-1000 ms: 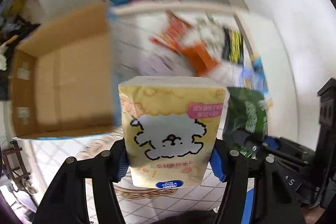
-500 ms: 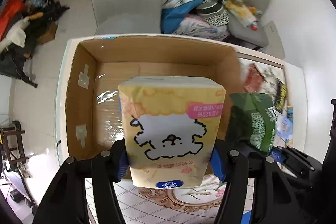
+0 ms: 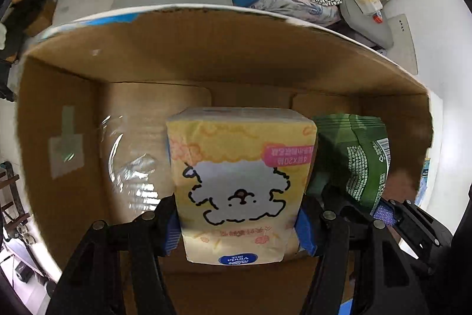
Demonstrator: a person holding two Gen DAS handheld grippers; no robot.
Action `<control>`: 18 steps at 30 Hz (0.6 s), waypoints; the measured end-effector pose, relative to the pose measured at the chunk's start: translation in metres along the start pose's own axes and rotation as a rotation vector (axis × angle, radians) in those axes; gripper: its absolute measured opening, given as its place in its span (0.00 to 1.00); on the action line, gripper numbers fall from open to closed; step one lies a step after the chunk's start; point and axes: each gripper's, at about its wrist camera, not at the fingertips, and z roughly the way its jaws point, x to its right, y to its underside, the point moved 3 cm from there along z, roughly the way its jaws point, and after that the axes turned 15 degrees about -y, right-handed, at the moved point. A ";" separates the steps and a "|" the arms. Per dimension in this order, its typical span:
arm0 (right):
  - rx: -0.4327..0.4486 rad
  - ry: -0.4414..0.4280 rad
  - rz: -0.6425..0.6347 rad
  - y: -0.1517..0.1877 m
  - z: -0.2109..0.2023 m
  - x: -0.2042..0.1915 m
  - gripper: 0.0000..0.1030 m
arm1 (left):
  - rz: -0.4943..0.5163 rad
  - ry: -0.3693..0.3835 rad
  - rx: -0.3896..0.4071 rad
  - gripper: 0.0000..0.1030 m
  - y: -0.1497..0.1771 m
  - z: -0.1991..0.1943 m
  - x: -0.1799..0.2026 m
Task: Organize soft objects
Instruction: 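Lower both packs into the cardboard box and open both tools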
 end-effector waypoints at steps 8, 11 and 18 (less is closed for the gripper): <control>-0.044 -0.029 0.004 -0.017 0.034 0.008 0.33 | 0.049 0.006 -0.040 0.65 -0.013 0.014 -0.003; -0.048 -0.037 0.019 -0.018 0.038 0.012 0.73 | 0.058 -0.028 -0.017 0.85 -0.010 0.009 -0.008; -0.018 0.045 -0.006 -0.006 0.011 0.007 0.84 | 0.037 -0.038 0.070 0.96 0.015 -0.015 -0.029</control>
